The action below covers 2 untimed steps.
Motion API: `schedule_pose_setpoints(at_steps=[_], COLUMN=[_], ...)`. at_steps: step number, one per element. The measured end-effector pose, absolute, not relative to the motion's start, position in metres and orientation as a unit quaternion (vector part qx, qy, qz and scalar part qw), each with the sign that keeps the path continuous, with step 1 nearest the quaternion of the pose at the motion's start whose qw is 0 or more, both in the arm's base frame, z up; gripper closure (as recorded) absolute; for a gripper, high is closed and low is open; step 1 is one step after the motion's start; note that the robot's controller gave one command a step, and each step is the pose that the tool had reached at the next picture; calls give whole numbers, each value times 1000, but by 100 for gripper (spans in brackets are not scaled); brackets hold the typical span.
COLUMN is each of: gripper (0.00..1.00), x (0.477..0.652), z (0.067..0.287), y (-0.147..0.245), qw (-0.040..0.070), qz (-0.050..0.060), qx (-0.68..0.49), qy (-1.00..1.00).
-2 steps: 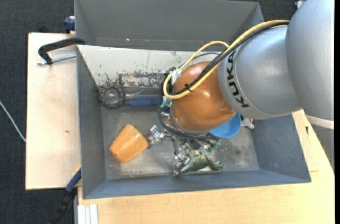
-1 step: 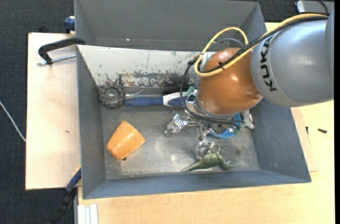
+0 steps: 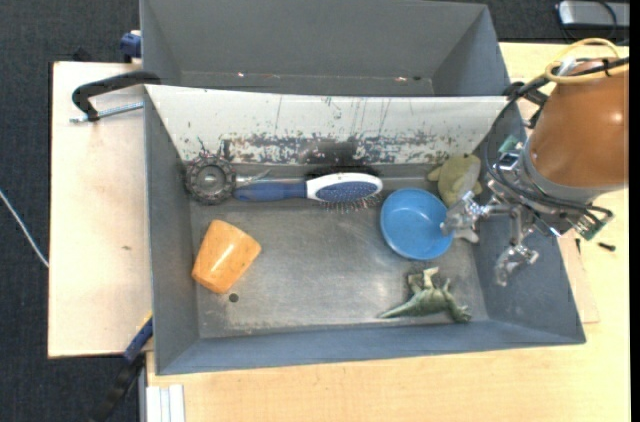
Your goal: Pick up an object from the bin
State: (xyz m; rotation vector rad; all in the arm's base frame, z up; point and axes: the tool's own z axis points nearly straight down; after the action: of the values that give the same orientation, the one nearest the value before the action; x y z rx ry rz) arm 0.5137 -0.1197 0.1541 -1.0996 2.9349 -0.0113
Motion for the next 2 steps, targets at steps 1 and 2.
schedule_pose_setpoints(at_steps=[1, 2], gripper=[0, 100], x=[511, 515], z=[72, 78], y=[-82, -83], qw=[4, 8], qz=[-1, -4], qx=[-523, -523], qy=[852, 852])
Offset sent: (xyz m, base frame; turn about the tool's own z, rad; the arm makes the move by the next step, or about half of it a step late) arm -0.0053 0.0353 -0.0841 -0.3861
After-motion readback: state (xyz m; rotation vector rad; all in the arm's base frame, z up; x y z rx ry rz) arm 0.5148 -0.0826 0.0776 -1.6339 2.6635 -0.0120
